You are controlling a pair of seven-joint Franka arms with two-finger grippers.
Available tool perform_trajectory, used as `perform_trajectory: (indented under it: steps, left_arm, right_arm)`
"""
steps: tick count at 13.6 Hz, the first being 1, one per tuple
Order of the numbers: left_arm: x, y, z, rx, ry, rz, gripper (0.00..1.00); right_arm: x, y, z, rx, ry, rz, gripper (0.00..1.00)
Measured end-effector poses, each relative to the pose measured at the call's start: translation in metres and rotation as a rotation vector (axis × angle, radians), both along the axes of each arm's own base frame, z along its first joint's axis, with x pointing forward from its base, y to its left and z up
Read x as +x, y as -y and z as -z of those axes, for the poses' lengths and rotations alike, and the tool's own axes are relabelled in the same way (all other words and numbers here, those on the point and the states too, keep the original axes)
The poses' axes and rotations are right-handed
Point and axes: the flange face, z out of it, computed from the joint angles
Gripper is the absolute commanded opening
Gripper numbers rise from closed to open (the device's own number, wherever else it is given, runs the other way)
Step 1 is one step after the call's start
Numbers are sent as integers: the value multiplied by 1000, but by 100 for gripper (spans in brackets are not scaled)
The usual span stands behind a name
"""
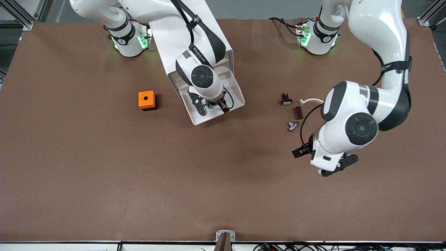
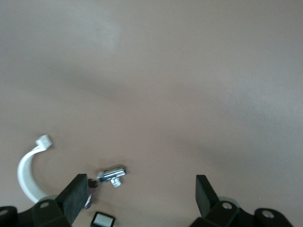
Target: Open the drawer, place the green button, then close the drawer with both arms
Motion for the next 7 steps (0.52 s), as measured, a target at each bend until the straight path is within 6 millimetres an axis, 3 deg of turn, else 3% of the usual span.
perform_trajectory:
  steps: [4, 7]
  left_arm:
    - [-32, 64, 70, -33, -45, 98, 100]
    - [-57, 117, 113, -29, -63, 162, 100]
  right_arm:
    - [19, 12, -92, -18, -55, 18, 100]
    - [43, 49, -163, -1, -58, 34, 100]
